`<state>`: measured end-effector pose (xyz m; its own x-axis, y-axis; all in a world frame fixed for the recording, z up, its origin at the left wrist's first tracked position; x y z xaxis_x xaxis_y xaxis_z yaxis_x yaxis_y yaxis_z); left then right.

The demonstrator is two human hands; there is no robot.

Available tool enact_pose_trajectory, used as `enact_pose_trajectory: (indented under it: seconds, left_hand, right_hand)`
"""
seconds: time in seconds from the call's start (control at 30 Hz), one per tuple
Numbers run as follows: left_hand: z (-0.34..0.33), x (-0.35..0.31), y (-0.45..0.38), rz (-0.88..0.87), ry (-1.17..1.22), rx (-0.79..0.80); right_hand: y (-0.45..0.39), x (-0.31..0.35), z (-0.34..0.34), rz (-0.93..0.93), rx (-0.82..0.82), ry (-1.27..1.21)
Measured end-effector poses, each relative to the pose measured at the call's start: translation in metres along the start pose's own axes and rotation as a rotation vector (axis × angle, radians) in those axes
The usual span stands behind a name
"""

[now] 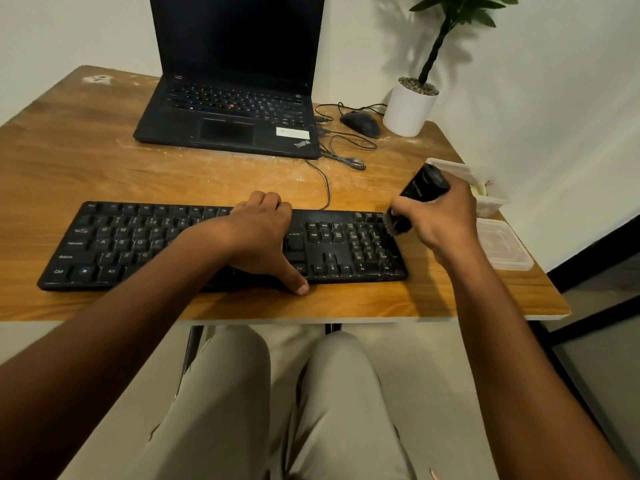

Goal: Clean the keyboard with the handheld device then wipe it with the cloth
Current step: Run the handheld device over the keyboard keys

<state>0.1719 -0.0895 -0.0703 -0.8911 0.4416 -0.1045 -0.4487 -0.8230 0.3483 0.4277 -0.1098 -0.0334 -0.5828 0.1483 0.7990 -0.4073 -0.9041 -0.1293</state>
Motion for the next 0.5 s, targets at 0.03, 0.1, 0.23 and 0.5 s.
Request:
enact_pose_trajectory:
  seconds: [0.03, 0.1, 0.23, 0.5]
  left_hand:
    - [0.000, 0.000, 0.000, 0.001, -0.001, -0.001]
    - [-0.001, 0.001, 0.000, 0.002, 0.001, 0.000]
    - [-0.002, 0.001, 0.000, -0.003, 0.011, 0.002]
    - [-0.001, 0.000, -0.001, 0.000, 0.006, -0.005]
  right_hand:
    - [-0.008, 0.001, -0.005, 0.009, -0.019, -0.012]
    - [-0.018, -0.002, -0.013, 0.015, -0.008, -0.014]
    - [-0.013, -0.015, -0.008, -0.028, 0.089, 0.036]
    - [0.011, 0.000, 0.019, 0.000, 0.126, 0.053]
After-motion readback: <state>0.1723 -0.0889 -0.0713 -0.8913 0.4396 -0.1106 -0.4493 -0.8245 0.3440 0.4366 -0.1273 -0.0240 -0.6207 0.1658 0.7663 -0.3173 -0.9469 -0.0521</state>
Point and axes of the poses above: each hand's wrist, its own y-axis away from the middle knuckle, its own z-axis out of the back of the hand, x = y × z, the point moved 3 cm from there along -y, towards the middle knuckle, and after that the axes turned 2 degrees about x, right-handed, at the moved point
